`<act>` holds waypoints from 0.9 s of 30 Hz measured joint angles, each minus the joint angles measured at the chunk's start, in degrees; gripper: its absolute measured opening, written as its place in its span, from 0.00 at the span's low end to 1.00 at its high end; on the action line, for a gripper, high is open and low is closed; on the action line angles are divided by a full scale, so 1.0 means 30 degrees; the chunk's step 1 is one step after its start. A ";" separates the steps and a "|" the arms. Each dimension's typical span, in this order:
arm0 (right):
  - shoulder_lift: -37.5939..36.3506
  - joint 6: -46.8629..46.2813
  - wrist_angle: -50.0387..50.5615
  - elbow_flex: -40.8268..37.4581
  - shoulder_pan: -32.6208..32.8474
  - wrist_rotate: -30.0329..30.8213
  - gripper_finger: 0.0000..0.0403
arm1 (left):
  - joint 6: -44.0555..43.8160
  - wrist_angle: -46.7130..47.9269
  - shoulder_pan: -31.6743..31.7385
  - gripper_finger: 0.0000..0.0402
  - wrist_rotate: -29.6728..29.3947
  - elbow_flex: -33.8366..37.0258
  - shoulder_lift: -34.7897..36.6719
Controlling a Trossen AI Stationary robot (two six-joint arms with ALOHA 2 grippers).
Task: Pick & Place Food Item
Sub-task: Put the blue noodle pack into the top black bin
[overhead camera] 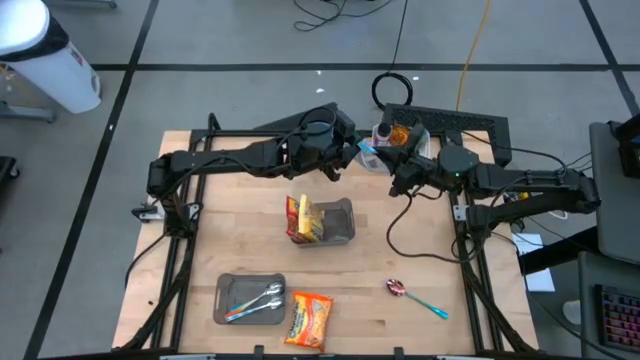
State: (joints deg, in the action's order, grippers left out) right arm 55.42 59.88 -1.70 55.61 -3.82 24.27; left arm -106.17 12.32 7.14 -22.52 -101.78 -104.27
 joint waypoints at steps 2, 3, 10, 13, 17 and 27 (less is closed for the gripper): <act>0.0000 -0.0006 -0.0067 0.0000 0.0082 -0.0007 0.00 | 0.0412 -0.0105 -0.0007 0.41 0.0016 0.0000 0.0000; 0.0000 -0.0020 -0.0090 0.0000 0.0083 -0.0042 0.00 | 0.0574 -0.0160 -0.0007 0.39 0.0027 0.0000 0.0000; -0.0015 -0.0021 -0.0113 0.0000 0.0083 -0.0087 0.00 | 0.1241 -0.0168 -0.0015 0.09 0.0012 0.0000 0.0000; -0.0015 -0.0058 -0.0107 0.0000 0.0083 -0.0087 0.00 | 0.2451 -0.0654 -0.0007 0.02 0.0010 0.0007 0.0000; -0.0015 -0.0247 -0.0089 0.0000 0.0083 -0.0102 0.00 | 0.4401 -0.1275 0.0236 0.02 0.0906 0.0007 0.0000; -0.0655 -0.5473 0.0163 0.0000 0.0061 -0.0915 0.07 | 0.7008 -0.1068 0.0521 0.01 0.2481 0.0007 0.0000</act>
State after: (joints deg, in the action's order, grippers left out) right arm 53.45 43.46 -1.21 55.61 -3.64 21.53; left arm -85.15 9.11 8.70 -15.08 -101.75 -104.27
